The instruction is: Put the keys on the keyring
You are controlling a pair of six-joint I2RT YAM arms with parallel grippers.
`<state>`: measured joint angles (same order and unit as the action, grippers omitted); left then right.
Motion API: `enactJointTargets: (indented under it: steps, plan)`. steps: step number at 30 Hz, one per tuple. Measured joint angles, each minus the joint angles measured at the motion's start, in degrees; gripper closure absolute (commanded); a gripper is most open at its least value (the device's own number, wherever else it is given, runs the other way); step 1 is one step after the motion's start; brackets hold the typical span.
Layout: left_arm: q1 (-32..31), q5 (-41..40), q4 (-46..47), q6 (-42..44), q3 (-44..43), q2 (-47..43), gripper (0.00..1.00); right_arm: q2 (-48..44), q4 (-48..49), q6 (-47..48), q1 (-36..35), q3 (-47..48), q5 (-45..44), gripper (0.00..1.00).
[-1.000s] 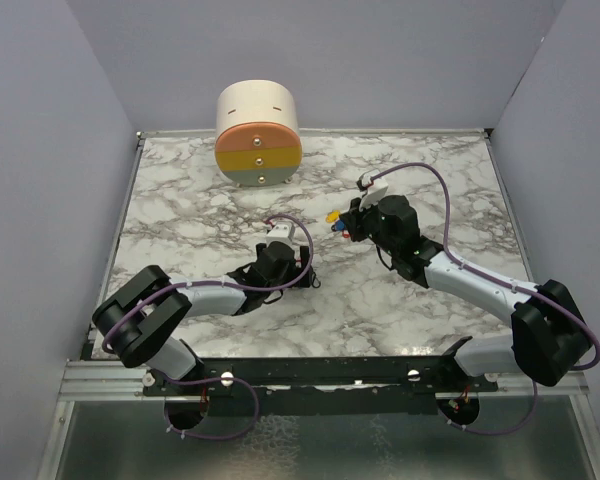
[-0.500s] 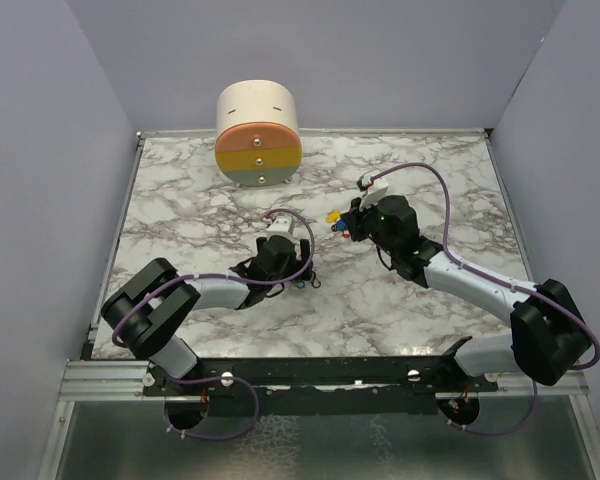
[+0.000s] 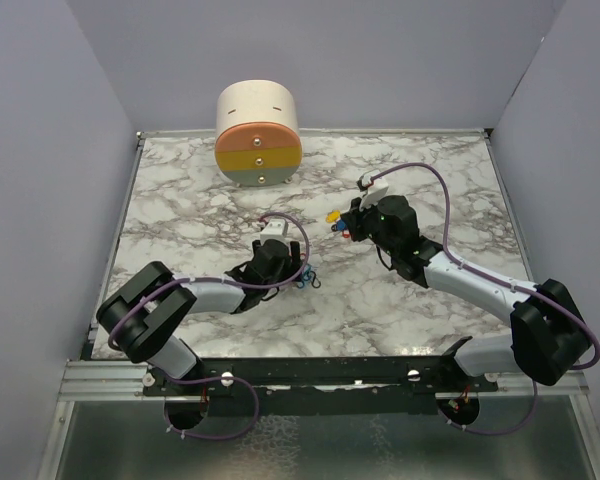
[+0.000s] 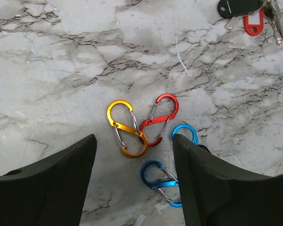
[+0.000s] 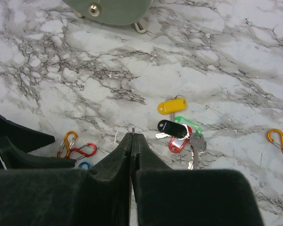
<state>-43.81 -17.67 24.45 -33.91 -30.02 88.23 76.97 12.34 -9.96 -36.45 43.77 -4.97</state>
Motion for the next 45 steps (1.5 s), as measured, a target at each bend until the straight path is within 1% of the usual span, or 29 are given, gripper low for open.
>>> enactJointTargets:
  steps: [13, 20, 28, 41, 45]
  plan:
    - [0.4, -4.0, -0.5, 0.3, 1.2, -0.9, 0.33, 0.0, -0.1, 0.2, 0.0, 0.0, 0.0, 0.99]
    - [0.3, -5.7, -0.2, 0.9, 0.4, 0.5, 0.34, 0.0, -0.1, 0.3, 0.0, 0.0, 0.0, 0.99]
    - [0.3, -6.8, 0.7, 1.3, -0.3, 1.9, 0.34, 0.0, -0.2, 0.3, 0.0, 0.0, 0.0, 0.99]
    - [0.3, -7.5, 0.7, 1.3, -0.1, 1.8, 0.35, 0.0, -0.2, 0.3, 0.0, 0.0, 0.0, 0.99]
    - [0.3, -8.8, 0.4, 1.2, 0.3, 1.5, 0.35, 0.0, -0.2, 0.3, 0.0, 0.0, 0.0, 0.99]
